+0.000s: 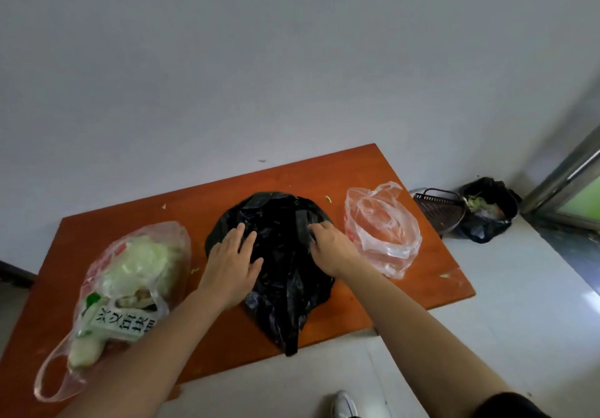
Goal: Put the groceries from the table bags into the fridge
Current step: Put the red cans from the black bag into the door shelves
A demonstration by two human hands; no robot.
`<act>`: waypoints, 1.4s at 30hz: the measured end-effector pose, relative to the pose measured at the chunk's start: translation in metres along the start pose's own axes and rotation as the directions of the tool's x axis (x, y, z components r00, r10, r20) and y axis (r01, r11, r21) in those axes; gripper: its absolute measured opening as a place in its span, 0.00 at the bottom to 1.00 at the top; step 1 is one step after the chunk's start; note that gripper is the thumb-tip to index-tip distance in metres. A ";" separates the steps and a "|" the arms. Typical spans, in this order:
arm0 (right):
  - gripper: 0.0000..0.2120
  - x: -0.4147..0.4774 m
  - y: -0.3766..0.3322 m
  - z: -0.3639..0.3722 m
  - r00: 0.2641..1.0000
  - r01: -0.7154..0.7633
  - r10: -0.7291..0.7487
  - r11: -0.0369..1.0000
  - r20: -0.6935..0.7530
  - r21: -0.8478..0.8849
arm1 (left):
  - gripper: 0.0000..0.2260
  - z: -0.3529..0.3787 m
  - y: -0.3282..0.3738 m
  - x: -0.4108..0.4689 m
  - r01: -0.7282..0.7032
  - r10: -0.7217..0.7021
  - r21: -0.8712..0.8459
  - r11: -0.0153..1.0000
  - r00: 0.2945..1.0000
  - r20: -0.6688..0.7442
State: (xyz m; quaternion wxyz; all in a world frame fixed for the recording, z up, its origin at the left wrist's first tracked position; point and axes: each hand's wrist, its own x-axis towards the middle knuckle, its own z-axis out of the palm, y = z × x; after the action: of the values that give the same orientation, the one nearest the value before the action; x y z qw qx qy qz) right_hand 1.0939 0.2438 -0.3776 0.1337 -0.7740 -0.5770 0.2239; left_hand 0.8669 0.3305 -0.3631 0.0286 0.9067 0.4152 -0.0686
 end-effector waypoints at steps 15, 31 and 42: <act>0.24 0.088 -0.008 0.068 0.910 -0.393 0.407 0.907 0.075 -0.153 | 0.30 0.081 -0.064 0.146 -0.334 0.341 -0.089 0.938 0.854 0.392; 0.43 0.083 -0.009 0.096 0.784 -0.402 0.467 0.884 0.409 -0.237 | 0.37 0.118 -0.082 0.167 -0.376 0.368 -0.116 0.919 0.717 0.591; 0.38 0.060 -0.026 0.041 0.880 -0.448 0.474 0.834 -0.004 0.322 | 0.29 0.058 -0.076 0.167 -0.338 0.368 -0.145 0.930 0.845 0.389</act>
State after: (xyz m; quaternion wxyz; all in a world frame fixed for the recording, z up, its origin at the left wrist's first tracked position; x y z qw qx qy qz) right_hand 1.0659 0.3069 -0.4130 0.2201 -0.8678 -0.3246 0.3053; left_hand 0.9115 0.4992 -0.4452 0.1591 0.9312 0.2280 -0.2358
